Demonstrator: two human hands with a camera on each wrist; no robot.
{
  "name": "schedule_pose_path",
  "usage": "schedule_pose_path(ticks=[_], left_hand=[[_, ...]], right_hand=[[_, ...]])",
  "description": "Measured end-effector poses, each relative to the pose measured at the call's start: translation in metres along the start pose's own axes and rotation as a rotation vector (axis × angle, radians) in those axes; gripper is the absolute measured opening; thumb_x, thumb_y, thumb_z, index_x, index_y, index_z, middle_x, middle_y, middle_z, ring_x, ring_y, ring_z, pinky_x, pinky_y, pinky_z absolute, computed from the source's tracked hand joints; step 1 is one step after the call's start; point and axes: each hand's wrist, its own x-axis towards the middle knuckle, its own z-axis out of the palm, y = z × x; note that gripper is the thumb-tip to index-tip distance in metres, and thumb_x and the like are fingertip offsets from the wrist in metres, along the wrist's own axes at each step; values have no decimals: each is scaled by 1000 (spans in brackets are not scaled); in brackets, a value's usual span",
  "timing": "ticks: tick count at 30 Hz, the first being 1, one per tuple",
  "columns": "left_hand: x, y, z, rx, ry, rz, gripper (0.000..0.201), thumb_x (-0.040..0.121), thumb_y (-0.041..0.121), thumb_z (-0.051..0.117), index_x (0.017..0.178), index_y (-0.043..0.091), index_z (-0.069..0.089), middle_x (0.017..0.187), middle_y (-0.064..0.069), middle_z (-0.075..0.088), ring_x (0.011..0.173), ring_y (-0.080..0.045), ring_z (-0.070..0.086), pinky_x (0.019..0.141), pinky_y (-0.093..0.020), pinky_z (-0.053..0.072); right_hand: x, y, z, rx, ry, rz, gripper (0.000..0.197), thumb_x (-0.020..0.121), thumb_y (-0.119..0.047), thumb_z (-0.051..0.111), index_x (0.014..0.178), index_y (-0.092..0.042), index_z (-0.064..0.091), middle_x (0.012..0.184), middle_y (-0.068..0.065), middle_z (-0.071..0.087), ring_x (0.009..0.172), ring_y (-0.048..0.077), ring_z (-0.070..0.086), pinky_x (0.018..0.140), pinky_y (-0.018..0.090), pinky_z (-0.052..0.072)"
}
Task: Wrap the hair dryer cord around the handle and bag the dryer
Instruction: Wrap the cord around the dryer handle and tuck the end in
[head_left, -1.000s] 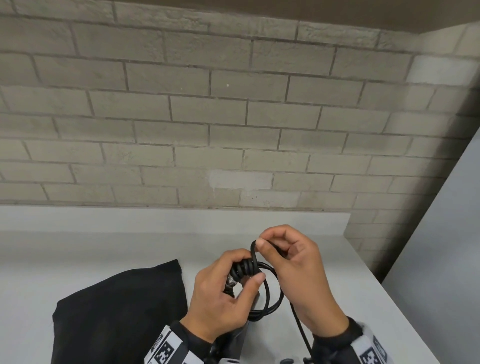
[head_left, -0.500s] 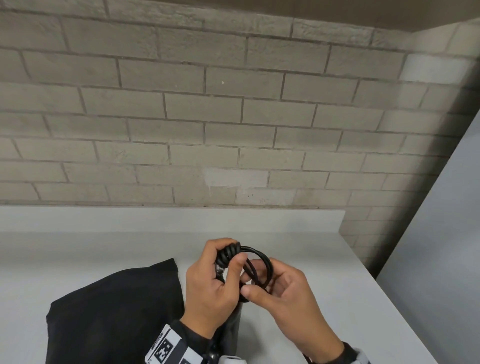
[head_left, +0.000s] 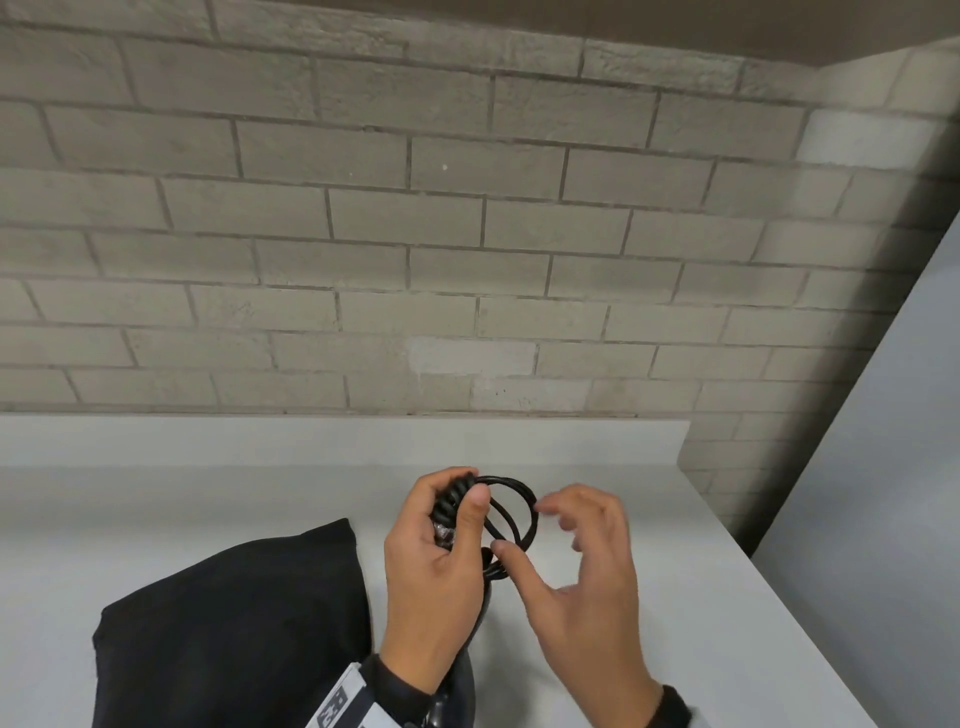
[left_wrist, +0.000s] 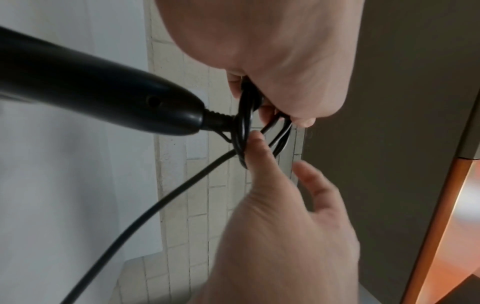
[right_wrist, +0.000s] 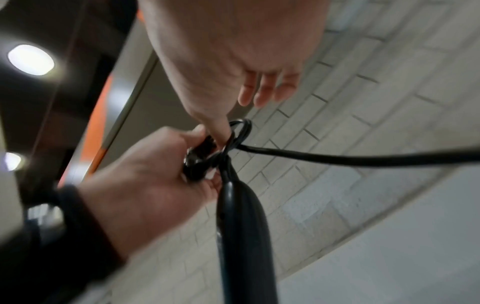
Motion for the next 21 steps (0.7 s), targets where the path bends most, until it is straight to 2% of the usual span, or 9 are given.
schedule_pose_path(ticks=[2,3,6,8,10,13,15,18,21], left_hand=[[-1,1,2,-12,24,-1,14,87,29,62,98,21,67,91,14,69,84,-4,66,71,-7,46],[-1,0,3,-17,39,1,14,87,29,62,97,21,67,91,13,70,83,-4,66,70,-6,46],[0,0,4,-30,70,11,14,86,30,62,96,21,67,90,12,70,82,-5,66,70,-7,47],[-1,0,5,-43,73,19,13,87,29,63,96,20,67,90,12,70,81,-4,67,69,-7,47],[0,-4,6,-16,70,49,11,92,32,67,97,23,66,89,9,70,81,-4,67,70,-7,47],[4,-14,3,109,53,141,16,89,46,61,101,36,63,90,4,68,84,-7,66,73,-10,47],[7,-17,0,166,24,213,21,90,51,57,104,35,61,94,4,65,87,-4,64,75,-8,47],[8,-20,-1,194,-9,271,37,95,58,49,106,25,63,94,6,63,87,-2,63,75,-8,46],[11,-24,-2,190,-18,310,41,97,56,48,103,19,65,91,4,63,81,-6,64,73,-10,47]], right_hand=[[-4,1,6,-209,55,-166,15,81,-32,72,95,-27,71,99,-2,54,79,18,49,62,24,44],[-5,0,8,-278,61,-186,13,83,-34,69,93,-27,74,96,1,56,75,18,46,57,25,42],[-7,-4,10,-362,6,-155,19,87,-38,60,97,-32,76,91,1,60,72,17,41,54,24,33],[-9,-9,11,-381,-62,-106,22,90,-40,55,99,-33,74,90,-3,58,72,16,42,50,23,33],[-10,-12,12,-332,-130,-12,21,90,-41,52,96,-33,70,93,-11,54,77,13,45,48,21,40],[-5,-16,9,-17,-292,321,12,92,-37,57,87,-32,67,94,-20,48,87,2,50,68,18,43],[4,-19,-2,148,-397,491,12,90,-30,65,79,-31,70,93,-15,52,79,0,51,72,15,41],[20,-23,-19,270,-506,622,16,90,-26,66,75,-25,72,93,-9,61,72,1,56,69,13,43],[35,-25,-33,522,-591,784,26,93,-21,61,68,-16,69,82,-1,61,67,8,50,66,21,41]])
